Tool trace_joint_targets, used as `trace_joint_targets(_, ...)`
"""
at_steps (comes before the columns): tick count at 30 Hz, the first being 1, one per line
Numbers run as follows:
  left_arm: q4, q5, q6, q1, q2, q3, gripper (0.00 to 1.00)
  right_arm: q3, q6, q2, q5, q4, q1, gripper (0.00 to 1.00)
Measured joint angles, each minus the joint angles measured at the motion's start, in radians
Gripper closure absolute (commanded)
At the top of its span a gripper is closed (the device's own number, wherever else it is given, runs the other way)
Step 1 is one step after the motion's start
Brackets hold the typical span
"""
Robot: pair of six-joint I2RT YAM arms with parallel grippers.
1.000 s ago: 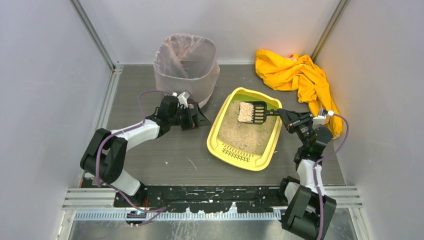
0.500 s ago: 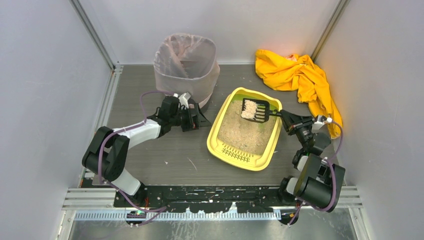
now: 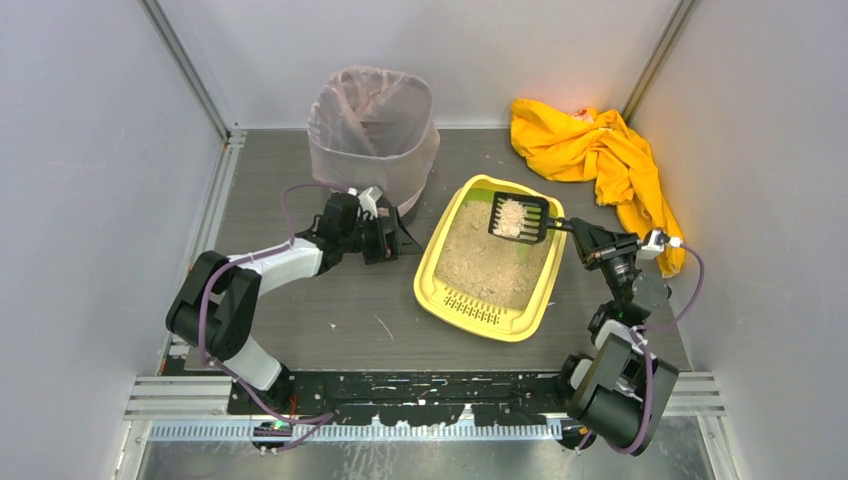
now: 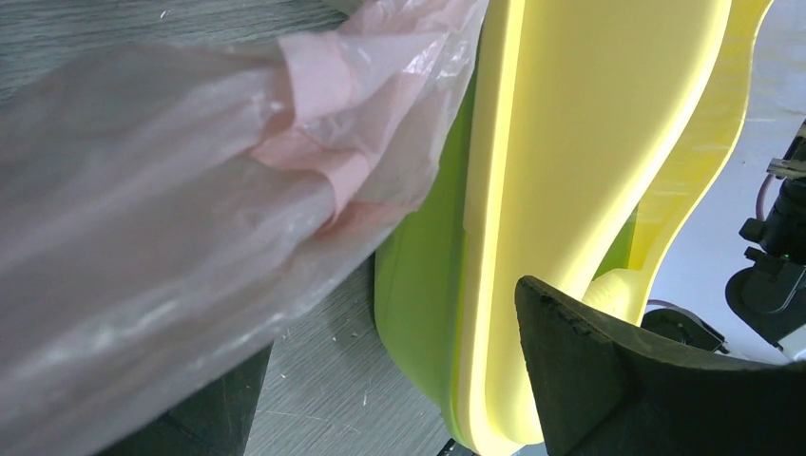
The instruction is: Clean the litter box
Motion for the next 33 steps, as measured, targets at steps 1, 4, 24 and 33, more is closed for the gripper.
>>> trace_joint_targets(1,0.000,0.000,0.000,0.000,0.002,0.000,0.08,0.000,-0.008,-0.012,0.005,-0.015,-0.006,0.99)
trace_joint_targets(4,0.003,0.001,-0.001,0.000,0.005,0.000,0.08,0.000,-0.023,-0.035,0.005,-0.054,-0.002,0.99)
trace_joint_targets(24,0.016,0.008,-0.006,-0.006,0.023,0.000,0.08,0.000,-0.185,-0.117,0.030,-0.343,0.069,0.99)
trace_joint_targets(33,0.027,0.014,-0.014,-0.006,0.023,0.000,0.08,0.004,-0.230,-0.130,0.074,-0.423,0.096,0.99)
